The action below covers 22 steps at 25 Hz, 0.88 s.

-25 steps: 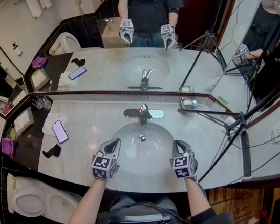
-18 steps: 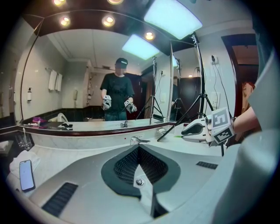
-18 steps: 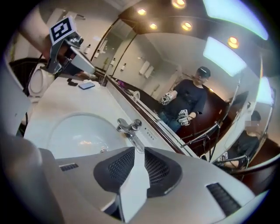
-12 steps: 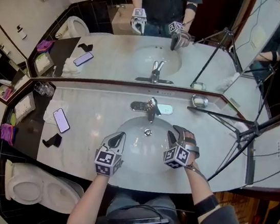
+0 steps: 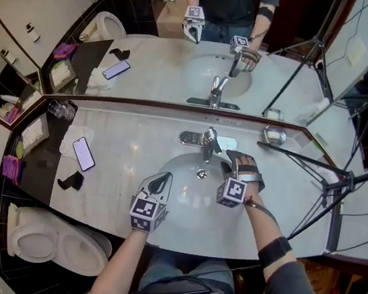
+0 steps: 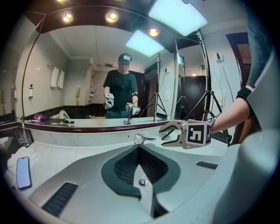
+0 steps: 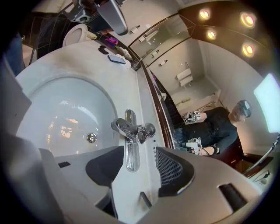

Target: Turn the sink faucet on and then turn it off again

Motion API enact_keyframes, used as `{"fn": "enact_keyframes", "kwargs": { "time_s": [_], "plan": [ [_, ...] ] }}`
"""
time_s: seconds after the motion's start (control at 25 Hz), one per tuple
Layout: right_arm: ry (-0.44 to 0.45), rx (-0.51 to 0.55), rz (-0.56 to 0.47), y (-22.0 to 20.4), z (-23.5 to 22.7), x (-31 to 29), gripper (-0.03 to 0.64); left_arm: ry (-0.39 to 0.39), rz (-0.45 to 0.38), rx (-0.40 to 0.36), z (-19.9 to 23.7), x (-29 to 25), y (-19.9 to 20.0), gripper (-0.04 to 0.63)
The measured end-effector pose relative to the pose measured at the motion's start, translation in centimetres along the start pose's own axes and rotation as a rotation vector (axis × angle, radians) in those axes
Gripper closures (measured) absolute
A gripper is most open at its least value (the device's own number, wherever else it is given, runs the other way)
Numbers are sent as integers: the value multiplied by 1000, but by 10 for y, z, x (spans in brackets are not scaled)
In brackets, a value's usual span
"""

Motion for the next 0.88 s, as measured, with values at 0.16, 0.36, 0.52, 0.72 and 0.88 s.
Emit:
{"fn": "enact_keyframes", "kwargs": {
  "time_s": [0.16, 0.36, 0.52, 0.72, 0.88],
  "plan": [
    [31, 75, 15, 6, -2, -25, 362, 6, 8, 10, 1, -2, -5, 588],
    [49, 91, 32, 12, -9, -45, 359, 17, 5, 19, 3, -1, -12, 588],
    [44, 88, 27, 19, -17, -53, 386, 29, 15, 29, 10, 5, -21, 588],
    [36, 93, 28, 26, -30, -52, 402, 40, 28, 43, 16, 7, -26, 588],
    [51, 99, 42, 30, -32, -53, 400, 30, 21, 48, 15, 6, -25, 588]
  ]
}}
Point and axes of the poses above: the fingertips, and each gripper's own axes: x backward along the fingers, z to its left, y out of its top, the point moved 10 cm from there along x, backward along the fingers, and after that the axes turned 9 degrees about y, right-handed, at the moved point
